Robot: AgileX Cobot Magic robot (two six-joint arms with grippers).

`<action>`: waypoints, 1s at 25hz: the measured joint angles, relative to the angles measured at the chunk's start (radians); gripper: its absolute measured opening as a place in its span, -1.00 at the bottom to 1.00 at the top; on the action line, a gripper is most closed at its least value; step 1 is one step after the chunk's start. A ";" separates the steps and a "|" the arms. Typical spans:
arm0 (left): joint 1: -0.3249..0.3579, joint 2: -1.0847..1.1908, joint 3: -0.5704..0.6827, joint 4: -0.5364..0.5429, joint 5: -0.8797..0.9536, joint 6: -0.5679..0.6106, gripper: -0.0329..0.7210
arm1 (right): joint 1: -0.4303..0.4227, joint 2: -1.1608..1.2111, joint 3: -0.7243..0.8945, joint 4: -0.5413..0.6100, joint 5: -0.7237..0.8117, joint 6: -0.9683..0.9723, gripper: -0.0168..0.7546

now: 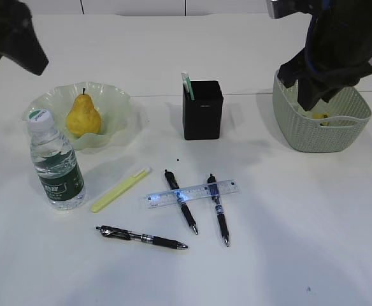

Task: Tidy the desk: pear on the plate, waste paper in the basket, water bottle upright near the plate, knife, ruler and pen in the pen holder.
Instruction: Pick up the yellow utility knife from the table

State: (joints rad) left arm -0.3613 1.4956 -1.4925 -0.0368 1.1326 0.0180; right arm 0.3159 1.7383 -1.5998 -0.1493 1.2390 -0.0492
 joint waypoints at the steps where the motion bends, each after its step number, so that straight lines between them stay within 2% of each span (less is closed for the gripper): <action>1: -0.017 0.037 -0.046 0.011 0.012 0.000 0.47 | 0.000 0.000 0.000 0.000 0.000 0.000 -0.28; 5: -0.074 0.175 -0.197 0.043 0.051 0.000 0.47 | -0.002 0.000 0.000 -0.002 0.000 0.000 -0.28; 8: -0.099 0.264 -0.264 0.044 0.063 0.005 0.47 | -0.002 0.000 0.000 -0.002 0.000 0.000 -0.28; 15: -0.111 0.410 -0.313 0.046 0.062 0.043 0.46 | -0.002 0.000 0.000 -0.004 0.000 0.000 -0.28; 25: -0.111 0.581 -0.410 0.045 0.045 0.113 0.34 | -0.002 0.000 0.000 -0.004 0.000 0.000 -0.28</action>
State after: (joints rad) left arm -0.4726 2.0766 -1.9029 0.0080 1.1771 0.1313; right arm 0.3137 1.7383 -1.5998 -0.1532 1.2390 -0.0492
